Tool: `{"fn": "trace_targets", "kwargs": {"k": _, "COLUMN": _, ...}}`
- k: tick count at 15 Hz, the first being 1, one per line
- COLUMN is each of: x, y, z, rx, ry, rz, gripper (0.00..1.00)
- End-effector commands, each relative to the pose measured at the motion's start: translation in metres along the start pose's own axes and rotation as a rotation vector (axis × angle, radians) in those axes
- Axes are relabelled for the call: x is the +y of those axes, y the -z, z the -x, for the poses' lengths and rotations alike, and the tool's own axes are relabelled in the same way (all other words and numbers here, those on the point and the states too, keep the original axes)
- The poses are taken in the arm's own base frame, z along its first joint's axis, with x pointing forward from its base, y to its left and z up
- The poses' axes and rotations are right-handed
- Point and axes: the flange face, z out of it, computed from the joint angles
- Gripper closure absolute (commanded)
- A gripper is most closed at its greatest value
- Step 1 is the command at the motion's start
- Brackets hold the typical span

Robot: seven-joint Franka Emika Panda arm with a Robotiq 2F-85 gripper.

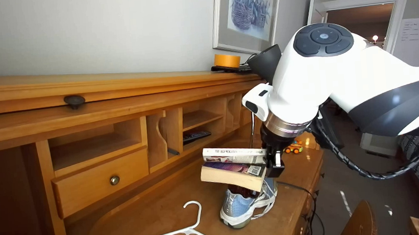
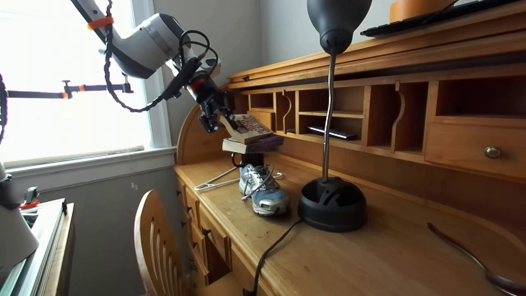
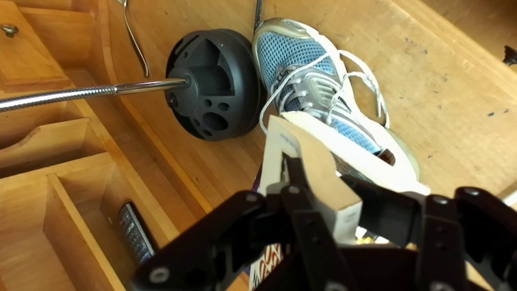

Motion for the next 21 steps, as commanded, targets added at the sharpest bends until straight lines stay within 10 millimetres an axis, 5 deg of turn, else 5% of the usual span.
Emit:
{"fn": "trace_targets", "kwargs": {"k": 1, "x": -0.0077, "y": -0.0079, "z": -0.002, "rx": -0.015, "ry": -0.011, "rz": -0.01, "gripper": 0.94}}
{"fn": "trace_targets", "kwargs": {"k": 21, "x": -0.0122, "y": -0.0157, "z": -0.0015, "rx": -0.028, "ry": -0.035, "rz": -0.014, "gripper": 0.94}}
